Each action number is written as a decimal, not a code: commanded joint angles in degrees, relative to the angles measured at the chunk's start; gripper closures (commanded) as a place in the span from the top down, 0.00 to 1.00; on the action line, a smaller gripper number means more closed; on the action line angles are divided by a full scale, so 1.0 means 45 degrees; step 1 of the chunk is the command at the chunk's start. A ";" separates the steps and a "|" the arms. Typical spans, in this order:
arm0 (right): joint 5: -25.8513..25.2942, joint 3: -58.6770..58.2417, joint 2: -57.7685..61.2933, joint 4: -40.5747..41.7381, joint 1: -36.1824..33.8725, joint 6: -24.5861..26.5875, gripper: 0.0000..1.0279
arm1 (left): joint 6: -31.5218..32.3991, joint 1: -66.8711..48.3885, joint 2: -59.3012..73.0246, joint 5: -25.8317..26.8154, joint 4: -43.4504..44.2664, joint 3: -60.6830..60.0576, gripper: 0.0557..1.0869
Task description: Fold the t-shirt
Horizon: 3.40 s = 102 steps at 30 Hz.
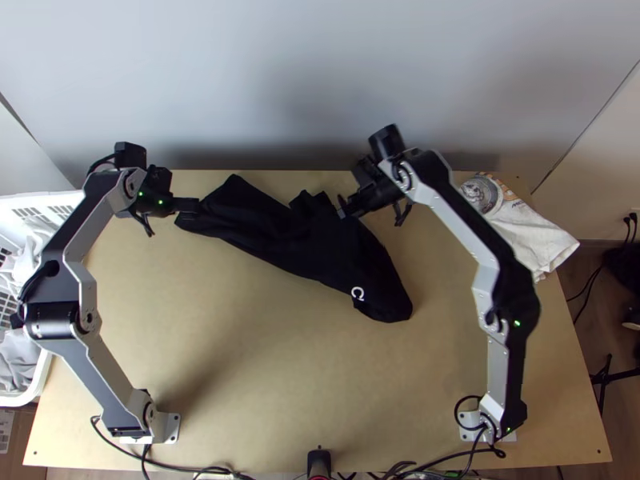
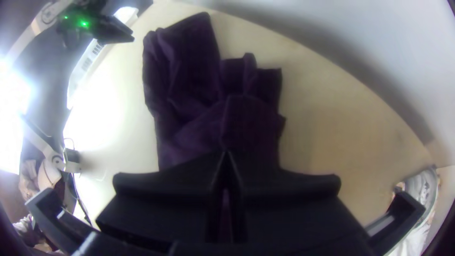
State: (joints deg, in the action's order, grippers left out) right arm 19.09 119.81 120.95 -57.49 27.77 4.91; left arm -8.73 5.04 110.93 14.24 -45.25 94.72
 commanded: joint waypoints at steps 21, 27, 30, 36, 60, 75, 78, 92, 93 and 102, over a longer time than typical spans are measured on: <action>-0.0024 -0.1136 -0.1349 0.0296 0.0079 -0.0504 0.03 | -0.0462 0.0443 0.2789 -0.0293 0.0232 0.2311 0.95; -0.0024 -0.1312 -0.1447 0.0296 0.0099 -0.0485 0.03 | -0.0950 0.0638 0.3356 -0.0293 0.0564 0.2878 0.95; -0.0004 -0.1429 -0.1935 0.0472 0.0177 -0.0465 0.03 | -0.1009 0.0638 0.3512 -0.0293 0.0584 0.2995 0.95; -0.0024 -0.2112 -0.3381 0.1546 0.0235 -0.0524 0.03 | -0.1009 0.0619 0.3531 -0.0274 0.0584 0.2897 0.95; -0.0942 -0.3948 -0.4670 0.2034 -0.0761 -0.0993 0.03 | -0.1282 0.0658 0.2379 -0.0254 -0.0256 0.2878 0.95; -0.0922 -0.4652 -0.4689 0.2113 -0.0937 -0.0934 0.03 | -0.1458 0.0170 0.1754 0.1093 -0.2775 0.1881 0.95; -0.0922 -0.4632 -0.4670 0.2132 -0.0898 -0.0954 0.03 | -0.1399 0.0111 0.1363 0.1562 -0.2717 0.1100 0.95; -0.0922 -0.4671 -0.4689 0.2132 -0.0839 -0.0954 0.03 | -0.1829 0.0228 0.1227 0.0722 -0.1135 -0.0072 0.95; -0.0922 -0.4671 -0.4689 0.2152 -0.0839 -0.0973 0.03 | -0.1849 0.0248 0.1227 0.0644 -0.1037 -0.0091 0.95; -0.0922 -0.4652 -0.4611 0.2152 -0.0800 -0.0993 0.03 | -0.1927 0.0931 0.1754 0.0429 -0.0471 0.0143 0.95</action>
State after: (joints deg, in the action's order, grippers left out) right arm 14.96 98.87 99.94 -47.83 24.10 0.45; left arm -16.99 7.29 117.21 16.88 -49.10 94.91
